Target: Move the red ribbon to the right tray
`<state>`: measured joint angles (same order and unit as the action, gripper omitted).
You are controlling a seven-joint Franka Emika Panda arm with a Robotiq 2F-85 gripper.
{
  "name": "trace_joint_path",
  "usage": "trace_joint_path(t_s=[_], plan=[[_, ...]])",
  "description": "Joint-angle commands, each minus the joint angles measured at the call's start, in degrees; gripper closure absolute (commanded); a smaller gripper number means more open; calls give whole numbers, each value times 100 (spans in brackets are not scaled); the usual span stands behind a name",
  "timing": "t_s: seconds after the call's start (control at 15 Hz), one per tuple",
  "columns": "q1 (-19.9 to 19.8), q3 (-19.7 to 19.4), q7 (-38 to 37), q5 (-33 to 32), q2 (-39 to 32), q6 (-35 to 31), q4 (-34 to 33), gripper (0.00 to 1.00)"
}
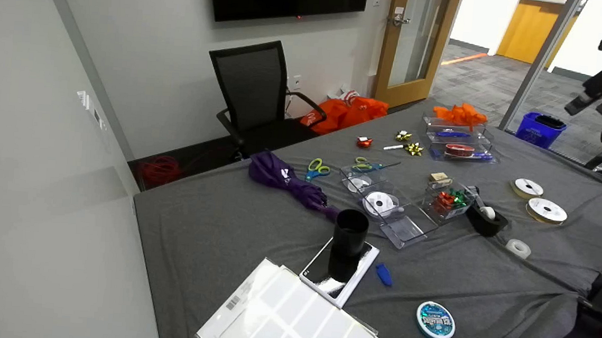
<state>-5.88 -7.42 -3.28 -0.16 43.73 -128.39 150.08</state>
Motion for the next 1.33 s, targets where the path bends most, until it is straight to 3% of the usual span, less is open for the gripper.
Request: trace_joint_path(t_s=[0.0, 0.27, 0.53, 0.87, 1.27], plan=[[-58, 93, -225, 178, -863, -876, -141, 0], [-224, 282, -796, 83, -1779, -1677, -295, 0], [-310, 476, -1169, -143, -2626, -1625, -697, 0], [-116, 447, -778, -233, -3387, -1305, -1277, 0], [-96, 404, -866, -403, -3450, -1435, -1299, 0]])
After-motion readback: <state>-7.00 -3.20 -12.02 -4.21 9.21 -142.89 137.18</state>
